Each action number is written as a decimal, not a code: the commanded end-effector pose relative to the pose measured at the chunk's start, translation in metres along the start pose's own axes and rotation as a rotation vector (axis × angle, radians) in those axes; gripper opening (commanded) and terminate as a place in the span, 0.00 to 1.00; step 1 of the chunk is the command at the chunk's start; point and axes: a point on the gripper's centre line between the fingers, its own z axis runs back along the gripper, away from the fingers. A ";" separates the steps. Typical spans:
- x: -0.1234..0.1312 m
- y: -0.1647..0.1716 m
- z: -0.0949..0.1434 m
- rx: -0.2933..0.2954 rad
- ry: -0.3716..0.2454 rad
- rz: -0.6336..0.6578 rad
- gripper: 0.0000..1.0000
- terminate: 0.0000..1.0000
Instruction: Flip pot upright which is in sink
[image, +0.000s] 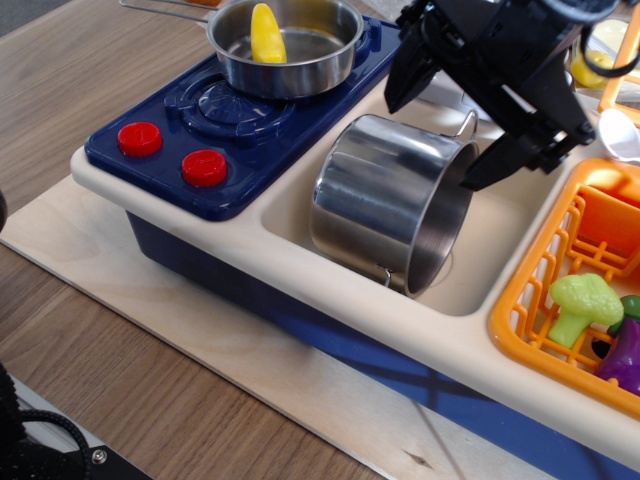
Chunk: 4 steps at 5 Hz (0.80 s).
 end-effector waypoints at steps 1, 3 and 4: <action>0.003 0.009 -0.011 0.080 -0.079 -0.021 1.00 0.00; -0.001 0.019 -0.029 0.080 -0.135 -0.021 1.00 0.00; -0.002 0.021 -0.034 0.075 -0.153 -0.012 0.00 0.00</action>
